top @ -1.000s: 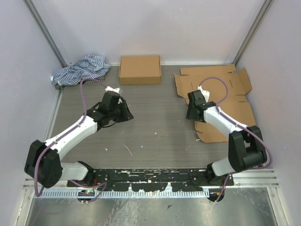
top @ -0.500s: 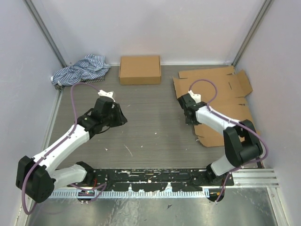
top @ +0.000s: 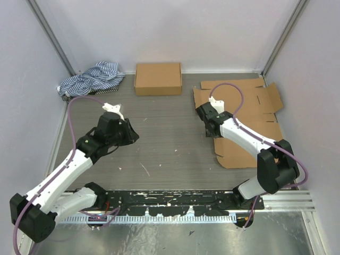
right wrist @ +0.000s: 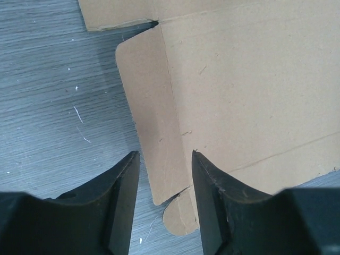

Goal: Fold the paper box

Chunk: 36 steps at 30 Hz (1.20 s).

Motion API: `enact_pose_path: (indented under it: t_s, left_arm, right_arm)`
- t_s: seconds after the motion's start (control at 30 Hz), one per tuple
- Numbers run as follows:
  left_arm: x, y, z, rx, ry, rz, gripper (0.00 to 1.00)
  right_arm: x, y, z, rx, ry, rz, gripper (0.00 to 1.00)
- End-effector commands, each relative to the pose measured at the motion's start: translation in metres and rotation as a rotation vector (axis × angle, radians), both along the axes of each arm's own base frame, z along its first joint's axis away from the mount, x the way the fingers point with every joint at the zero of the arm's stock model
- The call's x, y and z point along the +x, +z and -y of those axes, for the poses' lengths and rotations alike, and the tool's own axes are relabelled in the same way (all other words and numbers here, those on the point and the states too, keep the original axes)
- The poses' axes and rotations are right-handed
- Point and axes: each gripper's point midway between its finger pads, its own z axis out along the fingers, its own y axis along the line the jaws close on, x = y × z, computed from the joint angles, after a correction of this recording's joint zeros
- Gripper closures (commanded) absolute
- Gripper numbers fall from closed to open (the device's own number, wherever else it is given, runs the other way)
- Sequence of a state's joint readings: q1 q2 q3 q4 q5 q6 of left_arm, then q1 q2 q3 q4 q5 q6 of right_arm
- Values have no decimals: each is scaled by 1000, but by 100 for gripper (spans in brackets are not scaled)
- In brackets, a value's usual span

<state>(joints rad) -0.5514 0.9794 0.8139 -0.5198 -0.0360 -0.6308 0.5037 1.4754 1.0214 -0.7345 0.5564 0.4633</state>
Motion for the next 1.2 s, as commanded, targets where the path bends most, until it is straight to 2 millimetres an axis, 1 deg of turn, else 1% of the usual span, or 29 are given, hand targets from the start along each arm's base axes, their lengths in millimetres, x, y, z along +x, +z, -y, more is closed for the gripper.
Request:
enact_pose_path:
  t_s: [0.0,0.2,0.27,0.4,0.47,0.5,0.53,0.57,0.6,0.67,0.7,0.8,0.83,0.87,0.93,1.03,1.17]
  left_arm:
    - [-10,-1,-16,32,26,18,65]
    - [-16,-6,-21,41,34,13,64]
    - [-18,-9,-21,43,28,-1,64]
    - [-23,-14,-23,47,27,-14,64]
    - [-25,-14,-25,49,29,-14,63]
    - [-26,-14,-27,51,32,-11,63]
    - [-27,-13,-28,54,35,-7,63]
    - [-28,-13,-30,57,38,-5,63]
    - [-28,-12,-31,59,40,-3,63]
    - [-30,-9,-32,56,41,5,63]
    - [-30,-7,-32,55,42,7,63]
    - [-30,-1,-33,47,51,14,62]
    - [-31,3,-34,44,54,14,62]
    - [-32,5,-33,41,56,11,62]
    - [-31,15,-35,37,68,15,62]
    - [-31,28,-36,30,73,26,62]
    - [-32,40,-36,7,78,46,61]
  right_arm:
    - [15,12,-7,24,-3,65,49]
    - [13,-19,-8,-16,23,-26,48]
    - [11,-33,-6,-43,21,-63,48]
    - [8,-54,-3,-80,5,-112,49]
    - [6,-61,-1,-105,0,-128,54]
    - [5,-63,-2,-110,7,-135,59]
    - [4,-65,-4,-113,14,-139,67]
    - [3,-64,-7,-114,23,-136,77]
    - [2,-60,-10,-112,34,-129,90]
    - [-1,-50,-21,-94,57,-106,99]
    - [-3,-42,-28,-78,75,-94,99]
    - [-14,-13,-58,-3,155,-60,99]
    - [-19,-3,-68,18,186,-51,99]
    - [-28,10,-75,35,212,-44,99]
    - [-42,28,-88,73,249,-30,99]
    - [-65,45,-98,151,307,-36,99]
    - [-97,56,-110,290,392,-76,99]
